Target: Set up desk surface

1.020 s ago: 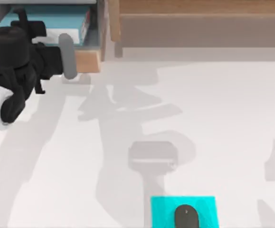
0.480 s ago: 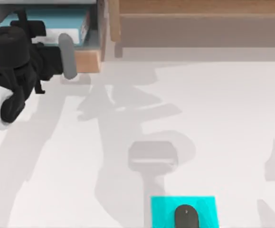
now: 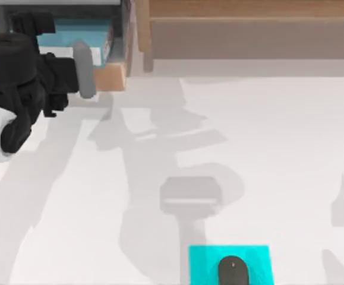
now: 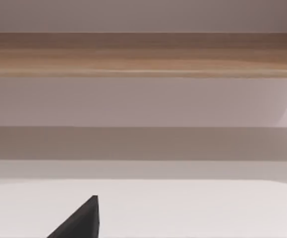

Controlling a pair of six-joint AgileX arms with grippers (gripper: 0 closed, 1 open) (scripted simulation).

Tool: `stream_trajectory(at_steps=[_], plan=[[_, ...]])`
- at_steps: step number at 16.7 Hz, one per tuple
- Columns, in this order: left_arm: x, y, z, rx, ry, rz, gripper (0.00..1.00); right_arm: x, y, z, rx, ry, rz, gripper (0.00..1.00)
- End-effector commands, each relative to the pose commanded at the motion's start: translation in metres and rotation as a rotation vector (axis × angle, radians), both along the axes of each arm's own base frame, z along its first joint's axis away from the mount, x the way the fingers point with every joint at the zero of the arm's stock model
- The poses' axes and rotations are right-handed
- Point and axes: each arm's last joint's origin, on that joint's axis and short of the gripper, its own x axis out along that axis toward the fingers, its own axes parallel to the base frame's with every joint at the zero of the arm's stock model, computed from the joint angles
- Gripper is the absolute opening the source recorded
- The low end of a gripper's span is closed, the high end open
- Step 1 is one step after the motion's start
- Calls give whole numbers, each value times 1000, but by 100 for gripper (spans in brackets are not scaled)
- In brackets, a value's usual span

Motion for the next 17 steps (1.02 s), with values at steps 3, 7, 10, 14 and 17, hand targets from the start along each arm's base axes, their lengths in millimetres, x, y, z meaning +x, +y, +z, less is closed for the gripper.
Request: stream_trajectory(at_steps=[3,7,10,14,17], plan=[[0,0,0,0,0,0,100,0,0,0,0,0,0,100],[-4,0,2,-2,-5,2,100,0,0,0,0,0,0,100],[-18,-1,3,-3,-9,-3,100,0,0,0,0,0,0,100],[-37,0,2,-3,-4,-3,100,0,0,0,0,0,0,100],[-50,0,0,0,0,-2,100,0,0,0,0,0,0,100]])
